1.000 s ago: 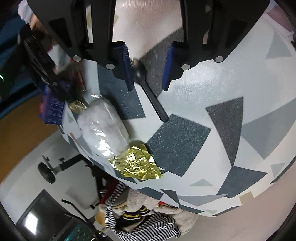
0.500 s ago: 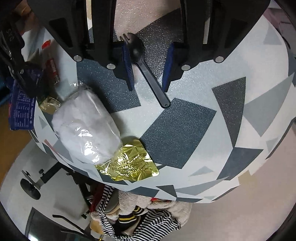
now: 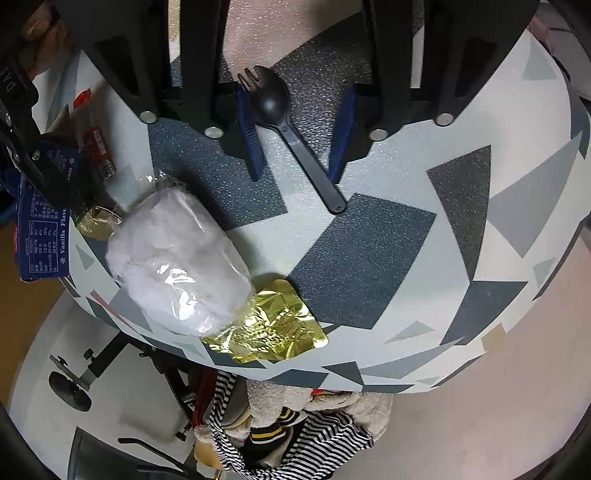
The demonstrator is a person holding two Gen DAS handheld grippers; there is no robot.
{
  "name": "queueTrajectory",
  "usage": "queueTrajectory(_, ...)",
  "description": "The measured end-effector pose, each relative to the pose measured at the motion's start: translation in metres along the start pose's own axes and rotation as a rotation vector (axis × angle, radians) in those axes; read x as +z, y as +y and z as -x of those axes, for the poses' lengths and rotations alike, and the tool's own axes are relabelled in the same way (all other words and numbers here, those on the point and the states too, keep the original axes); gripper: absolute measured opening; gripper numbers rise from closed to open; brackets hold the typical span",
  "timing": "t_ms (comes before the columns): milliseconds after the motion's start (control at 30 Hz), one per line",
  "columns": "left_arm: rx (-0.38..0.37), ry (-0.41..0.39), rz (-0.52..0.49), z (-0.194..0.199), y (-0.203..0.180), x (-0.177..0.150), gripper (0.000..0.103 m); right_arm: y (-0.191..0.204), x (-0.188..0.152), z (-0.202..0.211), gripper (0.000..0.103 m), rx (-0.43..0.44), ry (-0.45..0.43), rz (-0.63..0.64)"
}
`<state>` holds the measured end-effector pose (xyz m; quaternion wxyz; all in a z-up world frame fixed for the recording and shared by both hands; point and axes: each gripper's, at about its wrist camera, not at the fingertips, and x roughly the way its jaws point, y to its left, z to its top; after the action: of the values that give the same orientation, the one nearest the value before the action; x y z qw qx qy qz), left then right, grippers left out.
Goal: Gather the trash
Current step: 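Grasp the black plastic spork with left tool while right tool holds the box, then open right tool over the bin dropping blue box while left tool carries spork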
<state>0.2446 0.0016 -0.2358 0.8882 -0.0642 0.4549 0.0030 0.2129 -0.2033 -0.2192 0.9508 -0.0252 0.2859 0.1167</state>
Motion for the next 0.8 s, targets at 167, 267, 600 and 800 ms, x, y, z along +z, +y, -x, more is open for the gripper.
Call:
queueTrajectory(167,-0.013,0.001,0.014,0.000,0.013,0.002,0.010,0.001,-0.001,-0.001,0.078,0.001,-0.006,0.003)
queueTrajectory(267,-0.070,0.014,0.025,0.002,0.021,0.004,0.010,0.002,-0.002,-0.002,0.078,0.001,-0.009,0.006)
queueTrajectory(600,-0.176,-0.112,-0.065,0.050,0.018,-0.005,0.010,0.003,-0.004,-0.003,0.078,-0.004,-0.019,0.022)
queueTrajectory(800,-0.213,-0.132,-0.078,0.072,0.016,-0.010,0.010,0.004,-0.006,-0.003,0.078,-0.013,-0.036,0.043)
